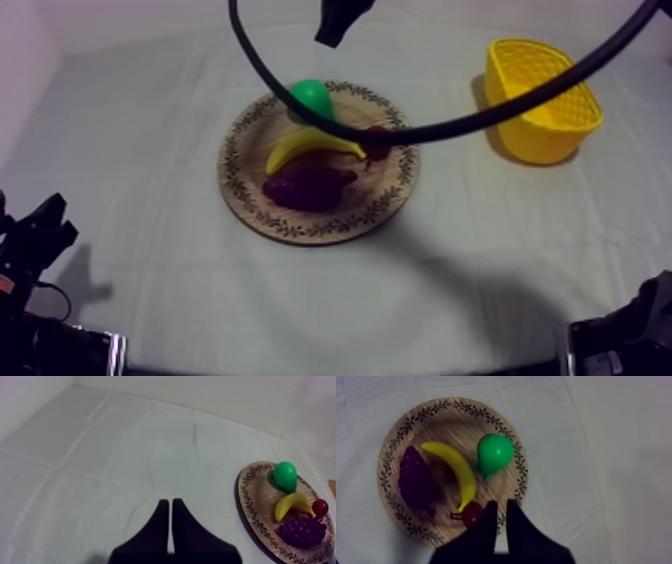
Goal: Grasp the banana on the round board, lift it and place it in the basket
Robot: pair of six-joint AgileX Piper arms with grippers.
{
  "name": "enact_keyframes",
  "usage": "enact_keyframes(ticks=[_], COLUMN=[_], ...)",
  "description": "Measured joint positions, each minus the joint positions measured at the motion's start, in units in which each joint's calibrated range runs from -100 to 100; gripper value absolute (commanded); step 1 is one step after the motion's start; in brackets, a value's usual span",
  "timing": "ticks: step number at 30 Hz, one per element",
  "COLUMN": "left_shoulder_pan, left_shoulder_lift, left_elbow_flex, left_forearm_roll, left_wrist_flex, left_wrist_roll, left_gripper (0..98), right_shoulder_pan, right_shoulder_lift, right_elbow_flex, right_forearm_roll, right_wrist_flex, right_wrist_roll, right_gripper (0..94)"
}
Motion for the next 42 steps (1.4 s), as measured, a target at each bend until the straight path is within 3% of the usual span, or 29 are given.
enact_keyframes(ticks=[3,8,27,42], left_shoulder_pan=[0.0,0.0,0.0,0.0], left_shoulder_lift=[0.0,0.0,0.0,0.0], left_elbow_flex=[0.0,0.0,0.0,0.0], left_forearm_roll=[0.00,0.00,0.00,0.00], left_wrist_flex=[0.0,0.0,0.0,0.0], left_wrist_roll=[0.0,0.0,0.0,0.0], left_gripper=[0.0,0.0,0.0,0.0], right_shoulder_pan=[-0.2,-0.6,-0.6,-1.0], right_shoulder_lift=[0.4,0.7,9.1,23.8], right_elbow_flex=[-0.4,-0.4,-3.8,-9.6], right_forearm_roll=[1.2,2.6,0.4,-1.0], right_wrist_flex=[1.2,2.8,3.3,3.4], right_wrist_roll=[-0.9,-1.4,4.0,4.6], right_gripper=[44.7,57.7,45.5,49.7])
